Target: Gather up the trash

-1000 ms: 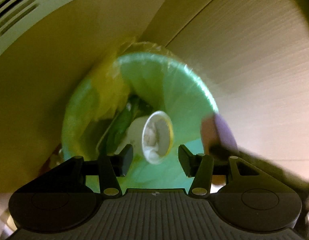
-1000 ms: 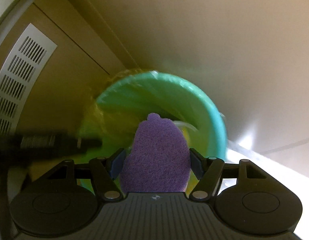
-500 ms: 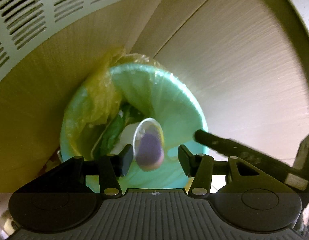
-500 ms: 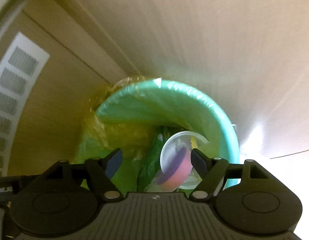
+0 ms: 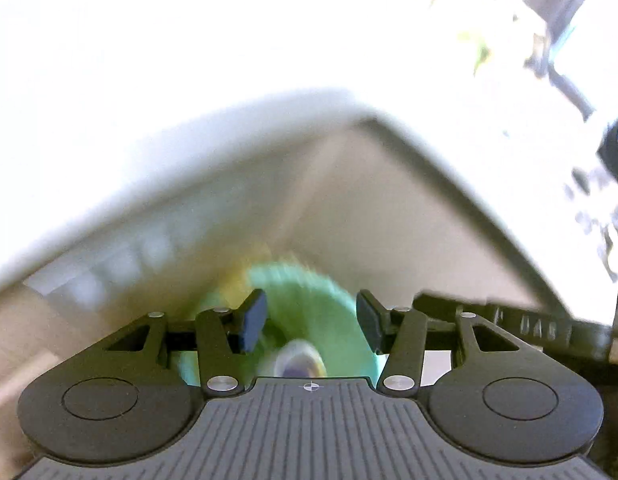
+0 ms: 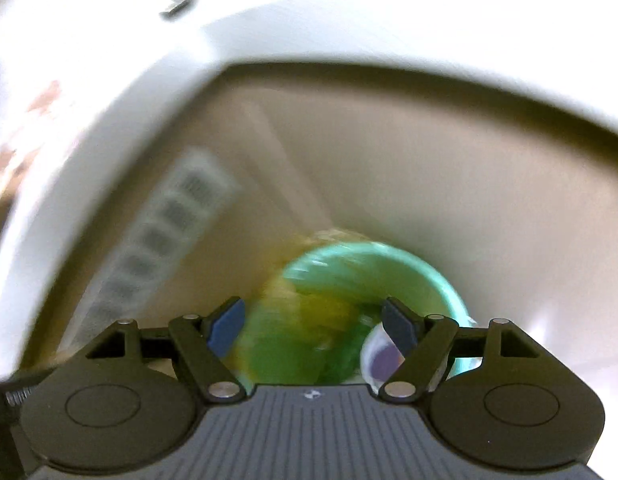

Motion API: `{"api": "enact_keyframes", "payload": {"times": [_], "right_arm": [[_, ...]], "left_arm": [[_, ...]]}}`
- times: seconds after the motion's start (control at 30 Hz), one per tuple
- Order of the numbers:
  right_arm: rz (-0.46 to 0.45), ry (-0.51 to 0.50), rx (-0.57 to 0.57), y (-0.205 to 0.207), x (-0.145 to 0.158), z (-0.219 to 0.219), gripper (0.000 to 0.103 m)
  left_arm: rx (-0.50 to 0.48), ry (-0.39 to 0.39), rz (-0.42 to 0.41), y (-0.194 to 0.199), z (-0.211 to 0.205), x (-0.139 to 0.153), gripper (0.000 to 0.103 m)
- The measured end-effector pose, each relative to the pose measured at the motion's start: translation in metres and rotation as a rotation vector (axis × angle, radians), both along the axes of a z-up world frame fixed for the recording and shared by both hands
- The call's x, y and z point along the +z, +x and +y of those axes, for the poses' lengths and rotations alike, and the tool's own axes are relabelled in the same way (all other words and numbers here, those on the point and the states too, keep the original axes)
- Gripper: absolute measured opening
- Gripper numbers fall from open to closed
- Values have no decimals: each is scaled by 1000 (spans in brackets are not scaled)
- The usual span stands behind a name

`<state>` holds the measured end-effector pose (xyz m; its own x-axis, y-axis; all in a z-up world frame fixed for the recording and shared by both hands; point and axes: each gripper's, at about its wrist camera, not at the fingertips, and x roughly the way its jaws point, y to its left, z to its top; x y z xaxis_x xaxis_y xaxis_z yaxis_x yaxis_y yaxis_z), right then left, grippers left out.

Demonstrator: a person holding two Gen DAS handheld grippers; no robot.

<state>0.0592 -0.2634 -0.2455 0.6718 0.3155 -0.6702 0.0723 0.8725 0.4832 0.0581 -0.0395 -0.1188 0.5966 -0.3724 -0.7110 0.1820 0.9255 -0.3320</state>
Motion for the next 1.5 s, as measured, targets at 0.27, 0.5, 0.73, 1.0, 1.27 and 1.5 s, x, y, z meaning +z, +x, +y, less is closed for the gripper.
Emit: {"api": "enact_keyframes", "payload": {"times": [0.27, 0.5, 0.73, 1.0, 1.27, 1.5], "right_arm": [[-337, -65, 267, -36, 106, 64, 82], [-393, -176, 249, -72, 117, 66, 83], [-404, -185, 252, -91, 111, 59, 83], [-423, -204, 263, -101, 107, 58, 83], [-415, -206, 282, -103, 104, 63, 83], [-417, -219, 289, -105, 106, 69, 83]], "left_arm": [[203, 120, -305, -79, 29, 101, 54], [187, 145, -311, -114, 9, 110, 14], [237, 210, -313, -143, -8, 102, 14], [252, 236, -274, -147, -10, 96, 14], [256, 253, -262, -152, -9, 94, 14], [253, 243, -267, -153, -7, 96, 14]]}}
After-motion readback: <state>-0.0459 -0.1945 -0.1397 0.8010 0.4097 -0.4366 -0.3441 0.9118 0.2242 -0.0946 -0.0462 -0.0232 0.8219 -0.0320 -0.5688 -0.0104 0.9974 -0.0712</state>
